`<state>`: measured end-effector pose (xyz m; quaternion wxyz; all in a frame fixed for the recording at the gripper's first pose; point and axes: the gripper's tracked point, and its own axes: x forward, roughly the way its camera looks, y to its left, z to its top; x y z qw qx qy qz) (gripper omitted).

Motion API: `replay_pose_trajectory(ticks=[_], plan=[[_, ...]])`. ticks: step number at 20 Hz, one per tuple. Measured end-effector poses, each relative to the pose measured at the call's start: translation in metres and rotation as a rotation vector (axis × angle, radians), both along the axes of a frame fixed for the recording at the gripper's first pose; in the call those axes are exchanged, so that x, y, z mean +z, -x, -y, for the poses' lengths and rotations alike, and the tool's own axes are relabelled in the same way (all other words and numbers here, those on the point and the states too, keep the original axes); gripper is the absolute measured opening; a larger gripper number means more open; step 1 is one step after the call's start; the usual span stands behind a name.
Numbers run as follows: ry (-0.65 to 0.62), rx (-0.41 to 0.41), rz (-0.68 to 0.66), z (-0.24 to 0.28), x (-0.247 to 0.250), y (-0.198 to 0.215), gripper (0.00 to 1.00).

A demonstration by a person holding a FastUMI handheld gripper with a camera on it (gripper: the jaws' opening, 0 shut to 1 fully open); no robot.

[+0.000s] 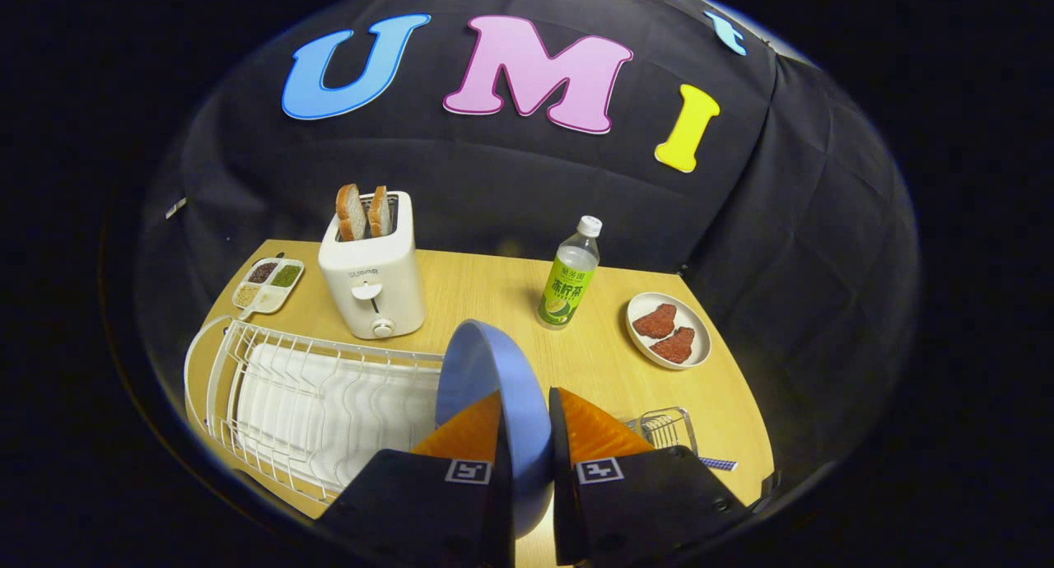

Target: Take the plate from the dish rack, then take the spoon from the basket and place it into the plate.

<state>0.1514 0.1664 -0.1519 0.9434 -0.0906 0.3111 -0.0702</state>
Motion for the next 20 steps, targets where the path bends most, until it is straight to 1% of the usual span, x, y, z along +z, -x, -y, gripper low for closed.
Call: replay_pose_trajectory(ticks=[1, 4, 6, 9, 11, 13, 15, 17, 20], plan=[[0.018, -0.003, 0.009, -0.003, 0.003, 0.0, 0.21], [0.066, 0.004, 0.037, -0.012, 0.006, 0.003, 0.21], [0.082, 0.01, 0.04, -0.011, 0.008, 0.004, 0.21], [0.149, 0.017, 0.074, -0.009, 0.019, 0.002, 0.21], [0.191, 0.041, 0.096, -0.017, 0.024, 0.001, 0.21], [0.201, 0.064, 0.118, -0.022, 0.027, -0.002, 0.21], [0.163, 0.076, 0.114, -0.023, 0.03, 0.003, 0.21], [0.095, 0.079, 0.102, -0.018, 0.032, 0.006, 0.21], [0.015, 0.122, 0.108, -0.005, 0.047, 0.015, 0.2]])
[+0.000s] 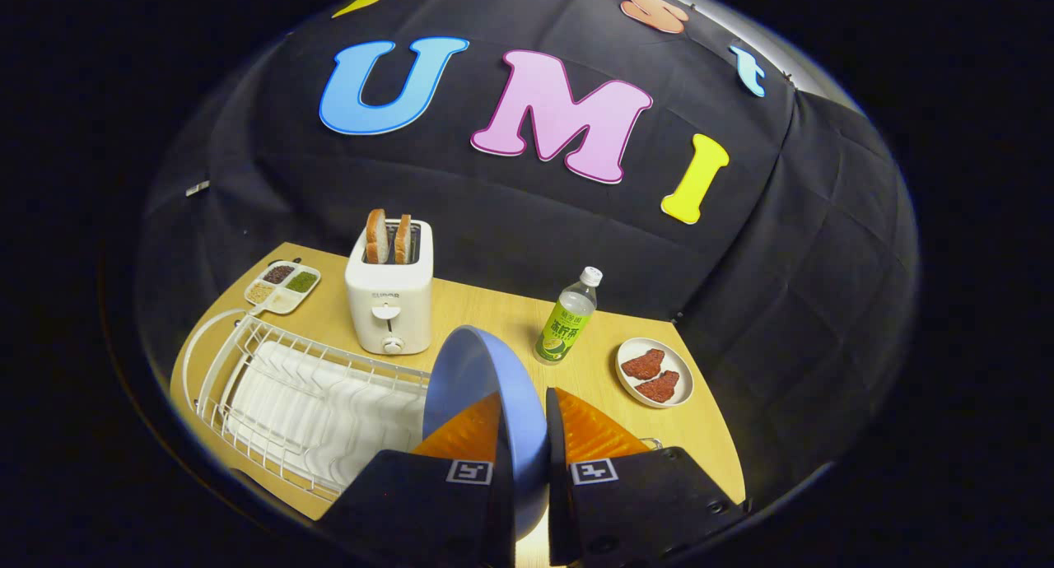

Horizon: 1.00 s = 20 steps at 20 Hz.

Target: Take the plate from the dish rack, then take the spoon from the basket and place it into the plate.

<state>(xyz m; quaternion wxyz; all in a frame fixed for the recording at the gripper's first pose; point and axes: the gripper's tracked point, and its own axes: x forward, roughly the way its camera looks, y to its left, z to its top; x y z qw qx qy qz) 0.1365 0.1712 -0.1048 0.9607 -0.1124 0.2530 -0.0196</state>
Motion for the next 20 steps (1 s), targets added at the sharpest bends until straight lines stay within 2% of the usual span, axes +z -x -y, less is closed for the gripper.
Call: replay_pose_trajectory(ticks=[4, 9, 15, 20], plan=[[-0.142, 0.061, -0.008, 0.02, 0.026, 0.026, 0.2], [-0.271, 0.082, -0.036, 0.068, 0.042, 0.07, 0.2], [-0.456, 0.075, -0.127, 0.124, 0.01, 0.139, 0.2], [-0.534, 0.094, -0.22, 0.156, -0.044, 0.175, 0.2]])
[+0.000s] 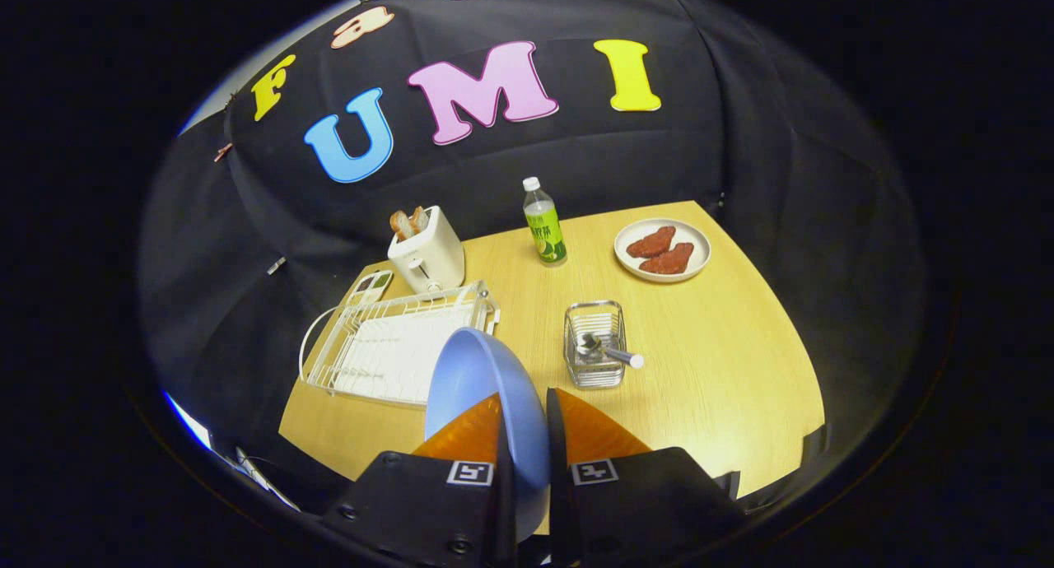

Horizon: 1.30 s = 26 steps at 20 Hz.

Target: Take the plate from the dish rack, then take the spoon from the basket and place it into the plate.

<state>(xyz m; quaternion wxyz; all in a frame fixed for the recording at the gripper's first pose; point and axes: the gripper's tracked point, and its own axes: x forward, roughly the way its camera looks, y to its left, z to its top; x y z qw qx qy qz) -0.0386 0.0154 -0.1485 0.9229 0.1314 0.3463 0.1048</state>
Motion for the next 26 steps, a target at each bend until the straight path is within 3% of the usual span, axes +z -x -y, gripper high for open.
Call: replay_pose_trajectory(ticks=[5, 16, 21, 23, 24, 25, 26], plan=[[-0.056, 0.109, -0.081, 0.013, -0.067, 0.016, 0.2], [-0.151, 0.153, -0.135, 0.027, -0.136, -0.022, 0.22], [-0.105, 0.198, -0.109, 0.034, -0.15, -0.03, 0.24], [-0.071, 0.213, -0.061, 0.039, -0.146, -0.035, 0.3], [-0.044, 0.22, -0.021, 0.045, -0.139, -0.038, 0.43], [-0.025, 0.231, 0.03, 0.047, -0.13, -0.041, 0.43], [-0.01, 0.242, 0.083, 0.049, -0.122, -0.044, 0.59]])
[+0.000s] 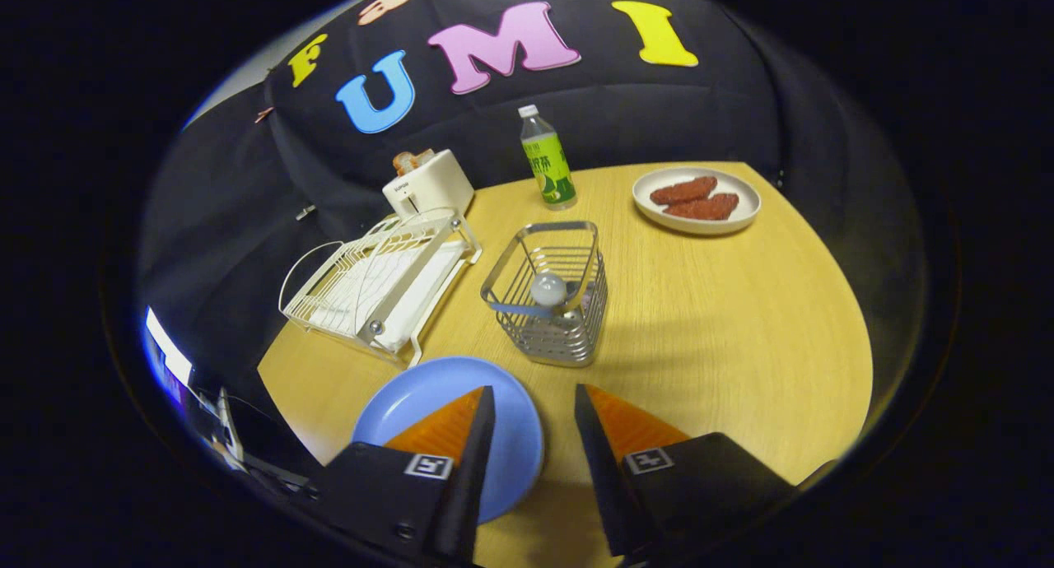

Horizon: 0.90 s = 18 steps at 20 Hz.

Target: Take the plate from the dish rack, then take the spoon from the basket and place it into the plate.

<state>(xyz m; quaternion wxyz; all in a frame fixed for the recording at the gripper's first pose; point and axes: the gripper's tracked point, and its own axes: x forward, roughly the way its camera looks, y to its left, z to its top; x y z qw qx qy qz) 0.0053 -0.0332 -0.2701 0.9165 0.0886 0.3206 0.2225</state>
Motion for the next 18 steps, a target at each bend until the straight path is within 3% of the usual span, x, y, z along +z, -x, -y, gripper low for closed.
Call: replay_pose_trajectory(ticks=[2, 3, 10, 18], plan=[[0.014, 0.013, 0.09, 0.005, 0.014, -0.004, 0.9], [0.02, 0.015, 0.127, 0.008, 0.02, -0.007, 0.96], [0.047, 0.088, 0.39, 0.003, 0.062, -0.024, 0.98], [0.037, 0.065, 0.426, -0.007, 0.049, -0.067, 0.98]])
